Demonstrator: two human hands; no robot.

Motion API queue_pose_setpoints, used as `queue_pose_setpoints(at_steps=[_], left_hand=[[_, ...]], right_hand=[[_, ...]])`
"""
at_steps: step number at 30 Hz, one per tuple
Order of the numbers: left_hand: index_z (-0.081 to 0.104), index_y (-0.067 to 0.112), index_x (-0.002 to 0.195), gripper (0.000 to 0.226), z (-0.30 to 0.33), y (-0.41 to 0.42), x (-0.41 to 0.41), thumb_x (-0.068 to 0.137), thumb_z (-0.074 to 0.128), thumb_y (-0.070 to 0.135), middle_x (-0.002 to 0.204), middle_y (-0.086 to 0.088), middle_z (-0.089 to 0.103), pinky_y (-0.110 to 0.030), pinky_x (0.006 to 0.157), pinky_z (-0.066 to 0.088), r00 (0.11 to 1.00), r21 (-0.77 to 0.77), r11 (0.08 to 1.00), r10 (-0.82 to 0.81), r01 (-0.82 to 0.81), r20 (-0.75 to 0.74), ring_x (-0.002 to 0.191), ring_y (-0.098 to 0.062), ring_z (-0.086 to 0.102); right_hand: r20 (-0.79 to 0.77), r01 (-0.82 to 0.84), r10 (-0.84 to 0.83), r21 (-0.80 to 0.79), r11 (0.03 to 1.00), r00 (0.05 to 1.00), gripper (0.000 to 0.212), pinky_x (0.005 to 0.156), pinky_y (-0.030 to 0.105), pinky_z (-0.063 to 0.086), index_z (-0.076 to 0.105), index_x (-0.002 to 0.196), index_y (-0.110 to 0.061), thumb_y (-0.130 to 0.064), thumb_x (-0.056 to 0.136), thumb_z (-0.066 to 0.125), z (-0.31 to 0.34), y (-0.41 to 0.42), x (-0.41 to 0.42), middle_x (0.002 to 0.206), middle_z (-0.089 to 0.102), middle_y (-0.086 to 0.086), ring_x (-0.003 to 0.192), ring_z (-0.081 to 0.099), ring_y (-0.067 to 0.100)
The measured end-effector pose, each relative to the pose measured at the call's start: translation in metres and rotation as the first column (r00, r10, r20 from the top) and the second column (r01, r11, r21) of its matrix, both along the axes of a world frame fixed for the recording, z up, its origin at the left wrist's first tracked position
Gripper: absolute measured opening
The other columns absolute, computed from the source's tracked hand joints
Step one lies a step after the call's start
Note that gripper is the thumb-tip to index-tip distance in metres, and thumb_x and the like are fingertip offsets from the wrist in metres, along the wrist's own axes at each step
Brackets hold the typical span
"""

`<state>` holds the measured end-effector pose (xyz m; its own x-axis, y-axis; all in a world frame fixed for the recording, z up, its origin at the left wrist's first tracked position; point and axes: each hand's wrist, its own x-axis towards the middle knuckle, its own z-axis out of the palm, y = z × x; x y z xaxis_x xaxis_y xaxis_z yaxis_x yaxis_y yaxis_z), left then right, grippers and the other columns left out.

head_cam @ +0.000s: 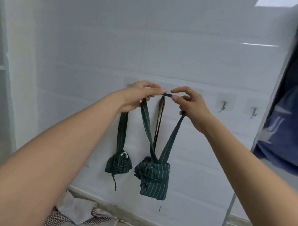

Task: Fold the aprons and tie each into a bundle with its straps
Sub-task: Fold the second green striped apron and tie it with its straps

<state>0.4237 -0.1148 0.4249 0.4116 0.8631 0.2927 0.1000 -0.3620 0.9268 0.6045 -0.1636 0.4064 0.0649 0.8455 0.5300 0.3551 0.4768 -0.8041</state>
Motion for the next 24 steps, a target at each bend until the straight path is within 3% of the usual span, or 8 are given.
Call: queue_pose_setpoints(at_steps=[3, 5, 7, 9, 11, 15, 19, 24], left_hand=[[0.058, 0.018, 0.111, 0.036, 0.001, 0.012, 0.046, 0.080, 0.073, 0.028, 0.085, 0.007, 0.050, -0.021, 0.068, 0.035, 0.968, 0.278, 0.960, 0.091, -0.023, -0.235, 0.078, -0.005, 0.046], [0.061, 0.014, 0.103, 0.019, 0.000, 0.021, 0.073, 0.089, 0.063, 0.027, 0.073, 0.008, 0.046, -0.020, 0.061, 0.033, 0.964, 0.437, 0.898, 0.158, -0.050, -0.213, 0.070, -0.009, 0.043], [0.064, 0.011, 0.095, 0.021, 0.000, 0.033, 0.094, 0.096, 0.051, 0.027, 0.066, 0.007, 0.046, -0.017, 0.055, 0.029, 0.964, 0.513, 0.852, 0.211, -0.100, -0.163, 0.067, -0.012, 0.041], [0.066, 0.011, 0.088, 0.025, -0.003, 0.044, 0.110, 0.097, 0.049, 0.026, 0.066, 0.003, 0.048, -0.018, 0.053, 0.029, 0.954, 0.554, 0.825, 0.247, -0.116, -0.168, 0.068, -0.014, 0.042], [0.068, 0.014, 0.083, 0.023, -0.006, 0.057, 0.120, 0.095, 0.053, 0.026, 0.071, -0.001, 0.051, -0.023, 0.060, 0.032, 0.931, 0.614, 0.776, 0.314, -0.141, -0.184, 0.071, -0.017, 0.046], [0.069, 0.012, 0.101, 0.021, -0.010, 0.071, 0.130, 0.094, 0.053, 0.023, 0.103, -0.011, 0.052, -0.037, 0.085, 0.042, 0.809, 0.751, 0.637, 0.527, -0.173, -0.261, 0.096, -0.025, 0.050], [0.060, 0.008, 0.103, 0.016, -0.014, 0.075, 0.133, 0.093, 0.049, 0.014, 0.106, -0.010, 0.054, -0.041, 0.091, 0.040, 0.760, 0.827, 0.545, 0.595, -0.141, -0.262, 0.101, -0.027, 0.051], [0.057, 0.009, 0.106, 0.017, -0.022, 0.078, 0.138, 0.092, 0.047, 0.012, 0.107, -0.008, 0.053, -0.038, 0.089, 0.034, 0.716, 0.866, 0.499, 0.614, -0.026, -0.332, 0.103, -0.025, 0.049]], right_hand=[[0.199, 0.239, -0.265, 0.148, 0.960, 0.943, 0.013, 0.058, 0.022, 0.037, 0.063, 0.096, -0.017, -0.022, 0.096, 0.050, 0.001, 0.015, 0.031, 0.065, 0.047, 0.001, 0.056, 0.039, 0.011], [0.305, 0.365, -0.424, 0.234, 0.901, 0.853, 0.020, 0.052, 0.014, 0.034, 0.063, 0.097, -0.014, -0.024, 0.098, 0.046, 0.000, 0.022, 0.048, 0.069, 0.057, 0.003, 0.055, 0.044, 0.007], [0.407, 0.459, -0.542, 0.291, 0.840, 0.735, 0.028, 0.053, 0.022, 0.034, 0.065, 0.092, -0.008, -0.028, 0.099, 0.046, 0.000, 0.027, 0.065, 0.072, 0.061, 0.010, 0.057, 0.049, 0.015], [0.513, 0.541, -0.627, 0.328, 0.774, 0.586, 0.036, 0.057, 0.031, 0.031, 0.064, 0.086, -0.002, -0.031, 0.098, 0.045, -0.001, 0.033, 0.079, 0.073, 0.054, 0.012, 0.063, 0.047, 0.024], [0.582, 0.596, -0.672, 0.360, 0.718, 0.457, 0.037, 0.058, 0.031, 0.029, 0.063, 0.086, -0.003, -0.032, 0.098, 0.044, -0.004, 0.038, 0.087, 0.079, 0.046, 0.008, 0.070, 0.043, 0.024], [0.641, 0.625, -0.738, 0.492, 0.606, 0.211, 0.029, 0.058, 0.030, 0.032, 0.060, 0.088, -0.006, -0.028, 0.098, 0.044, -0.009, 0.053, 0.091, 0.087, 0.051, 0.008, 0.074, 0.052, 0.031], [0.653, 0.612, -0.745, 0.535, 0.582, 0.137, 0.012, 0.052, 0.030, 0.028, 0.055, 0.086, -0.006, -0.014, 0.092, 0.047, -0.015, 0.068, 0.091, 0.084, 0.048, 0.008, 0.069, 0.054, 0.033], [0.685, 0.610, -0.716, 0.512, 0.605, 0.135, 0.020, 0.050, 0.028, 0.022, 0.058, 0.089, -0.009, -0.020, 0.096, 0.042, -0.029, 0.069, 0.091, 0.083, 0.045, 0.006, 0.072, 0.056, 0.034]])
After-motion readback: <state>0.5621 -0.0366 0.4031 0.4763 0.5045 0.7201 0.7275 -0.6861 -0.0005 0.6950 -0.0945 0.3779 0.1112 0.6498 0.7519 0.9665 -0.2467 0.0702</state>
